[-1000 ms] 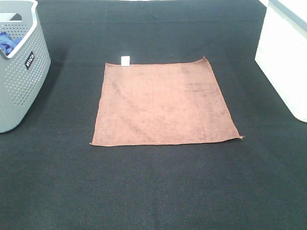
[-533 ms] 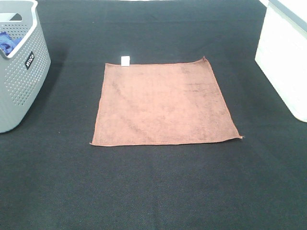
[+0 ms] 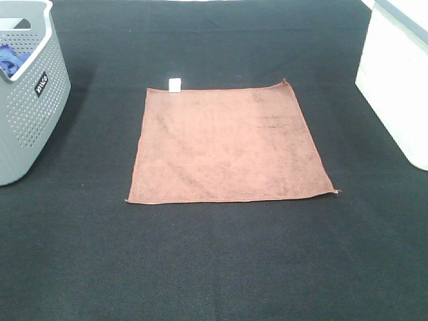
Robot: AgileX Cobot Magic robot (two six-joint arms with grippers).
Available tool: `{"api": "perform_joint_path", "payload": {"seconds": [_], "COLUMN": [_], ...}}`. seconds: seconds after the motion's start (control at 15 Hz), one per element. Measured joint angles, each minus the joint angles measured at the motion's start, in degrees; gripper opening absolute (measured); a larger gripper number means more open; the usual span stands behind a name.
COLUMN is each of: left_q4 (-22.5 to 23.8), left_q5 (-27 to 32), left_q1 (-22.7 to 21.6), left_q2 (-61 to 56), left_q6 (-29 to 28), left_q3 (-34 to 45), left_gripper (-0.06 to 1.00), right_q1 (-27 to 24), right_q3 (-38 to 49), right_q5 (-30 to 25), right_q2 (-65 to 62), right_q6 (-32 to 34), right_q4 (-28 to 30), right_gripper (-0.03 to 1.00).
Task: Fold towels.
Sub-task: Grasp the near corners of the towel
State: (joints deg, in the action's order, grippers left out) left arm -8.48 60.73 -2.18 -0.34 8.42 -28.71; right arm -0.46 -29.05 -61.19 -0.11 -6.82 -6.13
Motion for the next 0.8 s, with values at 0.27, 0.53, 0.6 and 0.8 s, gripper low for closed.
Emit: {"api": "perform_joint_path", "payload": {"seconds": [0.27,0.53,0.6,0.8], "left_q4": [0.0,0.0,0.0,0.0], "left_q5": [0.0,0.0,0.0,0.0], "left_q1": [0.0,0.0,0.0,0.0], "left_q2": [0.0,0.0,0.0,0.0], "left_q6": [0.0,0.0,0.0,0.0], "left_q3": [0.0,0.0,0.0,0.0], "left_gripper": [0.57,0.57,0.57,0.57], "right_q1": [0.0,0.0,0.0,0.0], "right_q3": [0.0,0.0,0.0,0.0], "right_q5": [0.0,0.0,0.0,0.0], "right_q2": [0.0,0.0,0.0,0.0], "right_q6": [0.0,0.0,0.0,0.0], "right_q4": [0.0,0.0,0.0,0.0], "right_gripper": [0.73,0.73,0.73,0.73]}}
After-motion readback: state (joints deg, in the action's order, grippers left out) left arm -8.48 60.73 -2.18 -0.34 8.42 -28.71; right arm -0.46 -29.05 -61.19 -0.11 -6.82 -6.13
